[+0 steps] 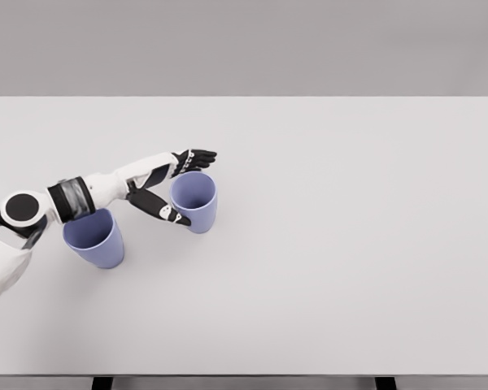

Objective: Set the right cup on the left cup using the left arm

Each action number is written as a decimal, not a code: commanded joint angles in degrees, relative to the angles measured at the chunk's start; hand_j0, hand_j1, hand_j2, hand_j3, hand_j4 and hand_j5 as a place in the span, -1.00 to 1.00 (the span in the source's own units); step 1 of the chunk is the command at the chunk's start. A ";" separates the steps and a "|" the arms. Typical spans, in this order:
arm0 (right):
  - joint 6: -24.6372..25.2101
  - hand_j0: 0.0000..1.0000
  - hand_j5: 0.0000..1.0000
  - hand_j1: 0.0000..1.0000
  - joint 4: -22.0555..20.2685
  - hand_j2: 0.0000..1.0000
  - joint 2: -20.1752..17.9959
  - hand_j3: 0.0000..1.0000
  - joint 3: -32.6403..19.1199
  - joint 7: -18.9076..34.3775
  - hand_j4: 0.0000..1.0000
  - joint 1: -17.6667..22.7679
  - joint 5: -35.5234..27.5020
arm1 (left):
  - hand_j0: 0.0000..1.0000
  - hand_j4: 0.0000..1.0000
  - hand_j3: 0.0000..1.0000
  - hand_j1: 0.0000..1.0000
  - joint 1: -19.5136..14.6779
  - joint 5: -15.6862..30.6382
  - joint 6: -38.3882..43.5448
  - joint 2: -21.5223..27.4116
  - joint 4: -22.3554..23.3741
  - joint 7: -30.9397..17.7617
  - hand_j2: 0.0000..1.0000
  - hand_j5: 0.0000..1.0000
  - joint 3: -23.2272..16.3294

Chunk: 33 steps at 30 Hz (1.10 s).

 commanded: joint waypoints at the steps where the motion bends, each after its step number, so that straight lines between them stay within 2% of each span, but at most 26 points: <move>1: 0.00 1.00 1.00 1.00 0.00 1.00 -0.01 1.00 0.00 0.00 1.00 0.00 -0.01 | 1.00 1.00 1.00 1.00 0.00 0.26 0.01 -0.20 0.13 0.00 1.00 1.00 0.03; 22: 0.00 1.00 1.00 1.00 0.00 1.00 -0.01 1.00 0.00 0.00 1.00 0.00 -0.01 | 1.00 1.00 1.00 1.00 0.18 0.26 0.01 -1.17 2.32 0.00 1.00 1.00 -1.12; 33: 0.00 1.00 1.00 1.00 0.00 1.00 -0.01 1.00 0.00 0.00 1.00 0.00 -0.01 | 1.00 1.00 1.00 1.00 0.26 0.35 0.01 -0.99 1.80 0.00 1.00 1.00 -1.03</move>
